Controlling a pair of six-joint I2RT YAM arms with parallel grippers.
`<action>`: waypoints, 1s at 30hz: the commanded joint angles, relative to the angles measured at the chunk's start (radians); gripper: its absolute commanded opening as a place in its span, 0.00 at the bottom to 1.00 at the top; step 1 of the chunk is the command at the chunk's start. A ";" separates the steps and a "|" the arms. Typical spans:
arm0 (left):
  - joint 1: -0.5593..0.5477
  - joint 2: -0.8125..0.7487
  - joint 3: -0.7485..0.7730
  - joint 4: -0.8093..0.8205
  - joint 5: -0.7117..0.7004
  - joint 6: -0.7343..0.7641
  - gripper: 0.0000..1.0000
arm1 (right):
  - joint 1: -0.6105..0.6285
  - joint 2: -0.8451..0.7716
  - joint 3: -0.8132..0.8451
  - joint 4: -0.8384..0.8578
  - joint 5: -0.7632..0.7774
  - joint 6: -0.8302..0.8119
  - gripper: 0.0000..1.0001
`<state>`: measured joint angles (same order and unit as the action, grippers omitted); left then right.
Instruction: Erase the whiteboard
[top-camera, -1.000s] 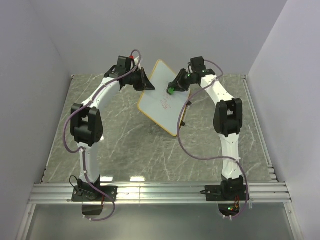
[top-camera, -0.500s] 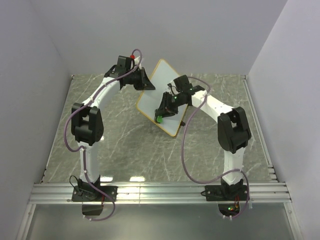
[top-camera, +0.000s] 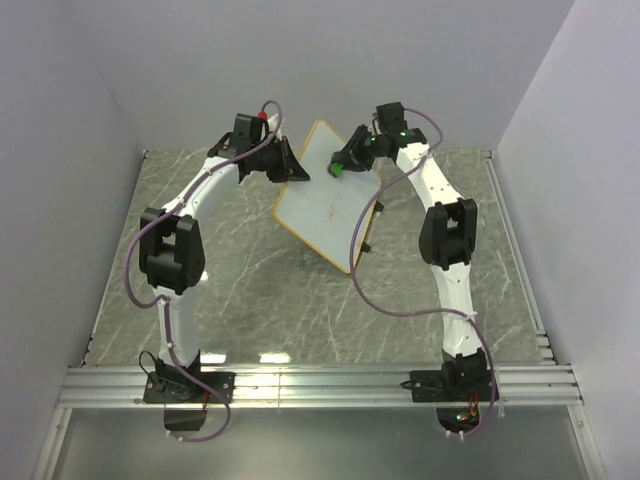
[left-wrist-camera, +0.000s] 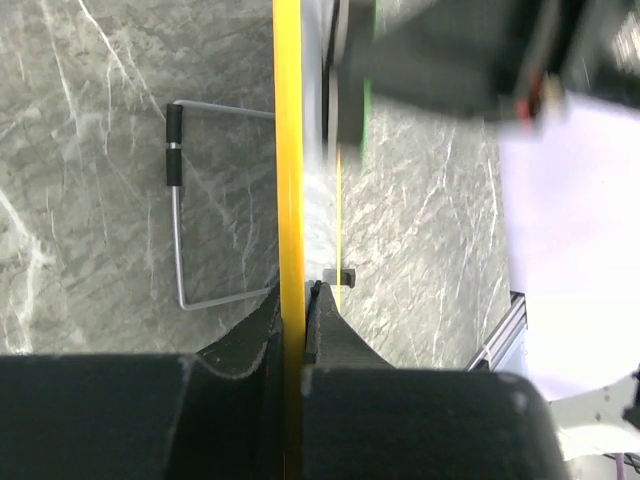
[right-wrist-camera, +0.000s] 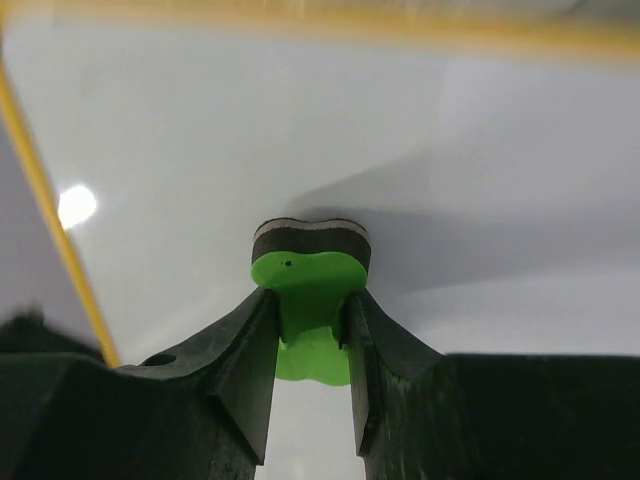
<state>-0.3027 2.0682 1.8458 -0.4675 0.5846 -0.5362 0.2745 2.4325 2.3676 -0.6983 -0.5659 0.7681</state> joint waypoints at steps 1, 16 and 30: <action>-0.101 0.013 -0.056 -0.192 -0.091 0.180 0.00 | -0.017 0.100 0.030 0.101 0.188 0.094 0.00; -0.101 -0.007 -0.066 -0.206 -0.095 0.216 0.00 | 0.055 0.021 -0.063 0.397 0.012 0.151 0.00; -0.096 -0.046 -0.083 -0.194 -0.092 0.206 0.00 | 0.092 -0.152 -0.591 0.421 0.012 0.054 0.00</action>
<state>-0.3157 2.0262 1.8156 -0.5083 0.5377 -0.5392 0.3534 2.1952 1.9038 -0.2138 -0.5453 0.8406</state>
